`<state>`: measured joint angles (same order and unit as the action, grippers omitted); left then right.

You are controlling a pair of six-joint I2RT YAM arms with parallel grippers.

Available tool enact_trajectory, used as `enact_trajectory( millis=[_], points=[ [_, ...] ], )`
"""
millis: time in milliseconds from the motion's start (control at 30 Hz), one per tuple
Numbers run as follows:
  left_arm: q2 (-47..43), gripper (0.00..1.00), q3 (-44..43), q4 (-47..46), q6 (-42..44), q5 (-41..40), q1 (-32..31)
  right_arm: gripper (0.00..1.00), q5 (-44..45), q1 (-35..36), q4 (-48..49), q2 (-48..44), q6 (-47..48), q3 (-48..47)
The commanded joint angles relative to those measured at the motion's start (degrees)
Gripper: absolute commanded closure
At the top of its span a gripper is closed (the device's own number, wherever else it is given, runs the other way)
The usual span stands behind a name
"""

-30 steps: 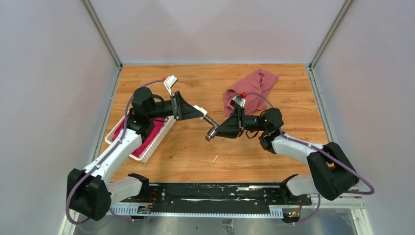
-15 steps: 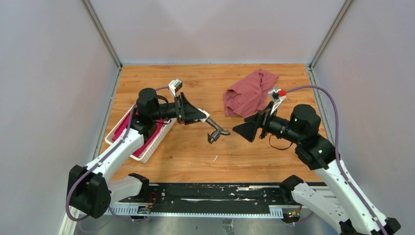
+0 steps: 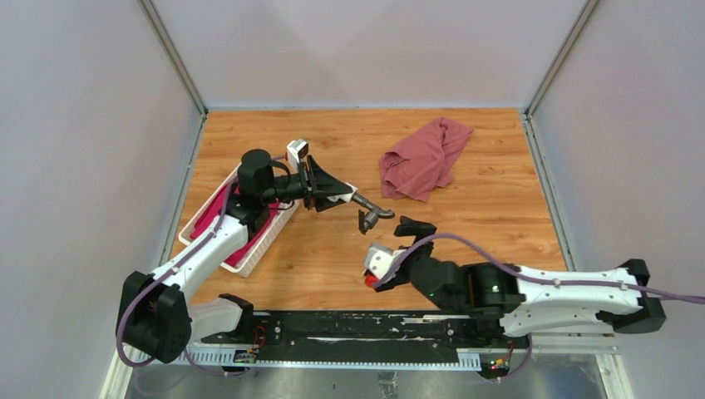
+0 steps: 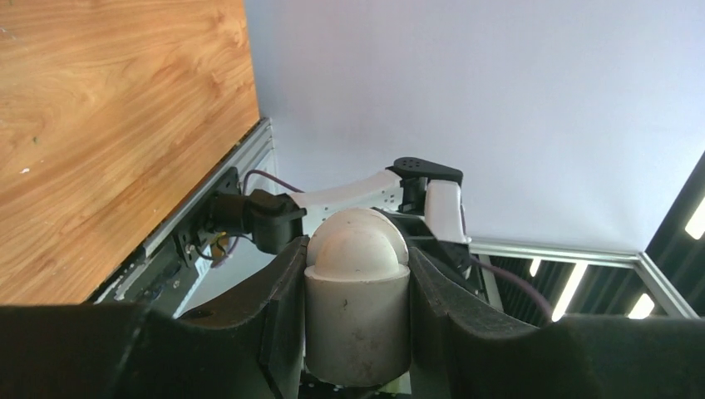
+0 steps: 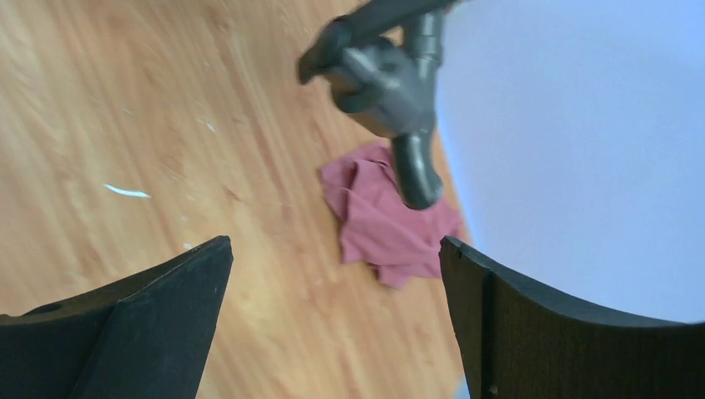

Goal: Install the water faucets

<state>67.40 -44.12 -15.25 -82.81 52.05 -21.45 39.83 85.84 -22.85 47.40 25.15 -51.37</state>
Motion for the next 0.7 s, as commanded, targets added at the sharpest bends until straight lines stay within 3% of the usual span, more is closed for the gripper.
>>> enact_trajectory(
  millis=[0, 167, 267, 367, 500, 633, 667],
  points=[
    [-0.2, 1.00, 0.3, -1.4, -1.5, 0.4, 0.3, 0.01, 17.5, 3.1, 20.9, 3.5, 23.3, 6.3],
    [-0.4, 1.00, 0.5, -1.3, -1.1, 0.7, 0.3, 0.03, 16.3, 2.2, 35.3, 9.1, 32.0, 9.3],
    [-0.6, 1.00, 0.6, -1.3, -1.0, 0.9, 0.3, 0.10, 14.9, 0.3, 38.0, 12.3, 31.9, 8.8],
    [-0.9, 1.00, 0.6, -1.3, -0.8, 1.3, 0.3, 0.28, 12.6, -1.5, 37.9, 13.6, 29.2, 8.3],
    [-1.1, 1.00, 0.4, -1.3, -0.3, 1.6, 0.3, 0.65, 8.7, -3.1, 33.9, 12.3, 22.9, 7.4],
    [-1.0, 1.00, -0.1, -1.3, 2.1, 2.5, 0.3, 0.98, 1.7, -5.5, 26.9, 8.8, 8.8, 4.6],
    [-1.1, 1.00, -0.3, -1.3, 3.7, 2.8, 0.3, 1.00, -2.1, -6.5, 25.1, 7.8, 3.0, 3.9]
  ],
)
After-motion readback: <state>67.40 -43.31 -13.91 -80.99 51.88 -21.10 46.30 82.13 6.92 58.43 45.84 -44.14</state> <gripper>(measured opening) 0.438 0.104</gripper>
